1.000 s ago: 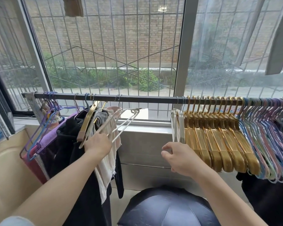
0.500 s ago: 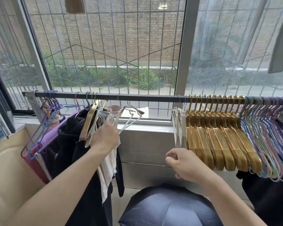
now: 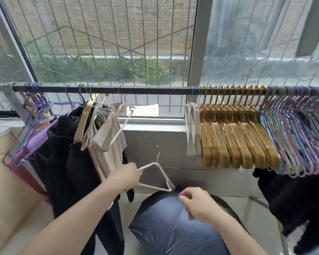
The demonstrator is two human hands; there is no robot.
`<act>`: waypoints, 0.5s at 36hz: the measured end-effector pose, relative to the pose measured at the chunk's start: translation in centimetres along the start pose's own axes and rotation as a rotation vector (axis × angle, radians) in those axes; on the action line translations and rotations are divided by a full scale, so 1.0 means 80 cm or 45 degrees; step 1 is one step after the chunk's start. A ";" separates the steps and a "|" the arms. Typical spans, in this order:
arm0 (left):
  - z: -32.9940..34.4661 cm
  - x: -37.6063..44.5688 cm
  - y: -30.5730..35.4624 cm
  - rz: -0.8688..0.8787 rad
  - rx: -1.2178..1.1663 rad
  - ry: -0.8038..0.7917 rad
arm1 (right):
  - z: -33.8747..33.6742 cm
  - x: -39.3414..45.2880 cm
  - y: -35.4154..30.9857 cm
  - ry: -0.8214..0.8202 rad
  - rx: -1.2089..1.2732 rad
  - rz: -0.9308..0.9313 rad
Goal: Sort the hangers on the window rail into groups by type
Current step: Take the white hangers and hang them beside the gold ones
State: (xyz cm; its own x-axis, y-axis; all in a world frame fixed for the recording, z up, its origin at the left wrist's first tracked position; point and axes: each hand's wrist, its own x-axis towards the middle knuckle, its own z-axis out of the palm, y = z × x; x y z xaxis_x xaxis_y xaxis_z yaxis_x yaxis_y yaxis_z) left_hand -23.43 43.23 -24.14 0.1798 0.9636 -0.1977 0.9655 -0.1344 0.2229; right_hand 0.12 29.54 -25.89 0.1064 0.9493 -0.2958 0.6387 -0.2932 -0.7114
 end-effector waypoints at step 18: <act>0.210 -0.200 -0.151 -0.077 -0.961 -0.558 | 0.059 -0.061 0.241 -0.296 0.965 0.764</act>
State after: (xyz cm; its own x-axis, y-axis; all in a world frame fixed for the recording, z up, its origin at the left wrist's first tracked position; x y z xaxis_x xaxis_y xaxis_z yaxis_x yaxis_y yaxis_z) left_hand -34.79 25.58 -39.68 0.3382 0.7679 -0.5440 0.6213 0.2520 0.7419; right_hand 8.30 18.70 -41.13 0.0485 0.5979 -0.8001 -0.1363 -0.7896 -0.5983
